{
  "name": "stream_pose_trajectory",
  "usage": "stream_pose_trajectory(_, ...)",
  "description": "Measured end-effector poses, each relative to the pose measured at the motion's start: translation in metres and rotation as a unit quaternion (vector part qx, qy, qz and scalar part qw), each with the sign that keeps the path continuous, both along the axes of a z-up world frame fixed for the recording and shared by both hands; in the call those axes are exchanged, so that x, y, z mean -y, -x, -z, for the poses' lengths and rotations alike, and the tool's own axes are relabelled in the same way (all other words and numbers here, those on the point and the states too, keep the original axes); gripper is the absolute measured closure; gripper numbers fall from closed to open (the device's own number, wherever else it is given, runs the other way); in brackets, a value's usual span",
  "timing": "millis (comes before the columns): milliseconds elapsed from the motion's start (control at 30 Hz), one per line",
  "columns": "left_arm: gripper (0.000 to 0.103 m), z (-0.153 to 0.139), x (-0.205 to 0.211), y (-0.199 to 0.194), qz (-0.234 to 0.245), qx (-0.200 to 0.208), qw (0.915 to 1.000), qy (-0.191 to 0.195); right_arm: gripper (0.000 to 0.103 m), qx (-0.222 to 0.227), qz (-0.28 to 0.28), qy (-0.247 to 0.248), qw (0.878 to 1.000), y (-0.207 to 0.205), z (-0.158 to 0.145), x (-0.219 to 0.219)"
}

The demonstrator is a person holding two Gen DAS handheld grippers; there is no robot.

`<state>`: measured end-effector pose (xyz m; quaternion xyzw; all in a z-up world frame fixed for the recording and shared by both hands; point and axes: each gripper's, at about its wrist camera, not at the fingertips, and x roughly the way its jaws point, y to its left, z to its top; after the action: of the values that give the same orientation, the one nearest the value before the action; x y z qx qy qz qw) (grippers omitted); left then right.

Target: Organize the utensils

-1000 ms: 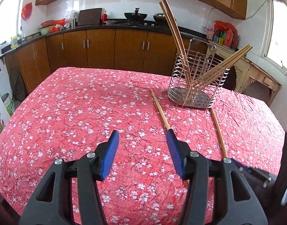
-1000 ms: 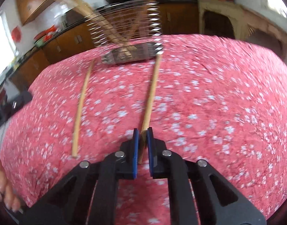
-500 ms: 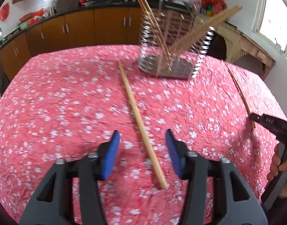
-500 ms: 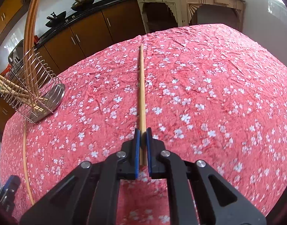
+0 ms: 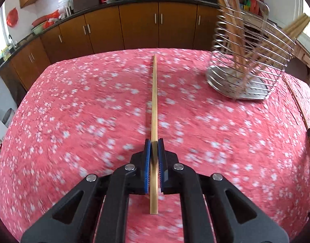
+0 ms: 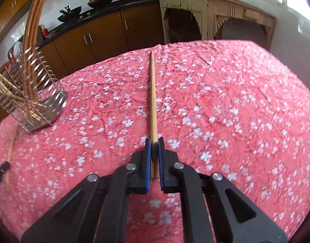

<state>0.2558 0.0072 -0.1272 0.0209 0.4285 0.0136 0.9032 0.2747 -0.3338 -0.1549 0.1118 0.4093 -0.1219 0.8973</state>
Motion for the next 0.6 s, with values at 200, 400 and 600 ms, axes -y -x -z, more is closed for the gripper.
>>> stream_pose_trajectory(200, 0.07, -0.001, -0.005, 0.002, 0.001, 0.002, 1.0, 0.006, 0.095, -0.006, 0.001, 0.017, 1.0, -0.002, -0.001, -0.004)
stream_pose_trajectory(400, 0.027, 0.003, -0.015, -0.005, -0.019, -0.009, 0.9996, 0.018, 0.094, -0.003, 0.001, 0.007, 1.0, -0.001, 0.0, -0.003)
stream_pose_trajectory(600, 0.027, 0.002, -0.021, -0.003, -0.022, -0.006, 0.9993, 0.03, 0.094, -0.007, 0.001, 0.018, 1.0, -0.002, 0.0, -0.006)
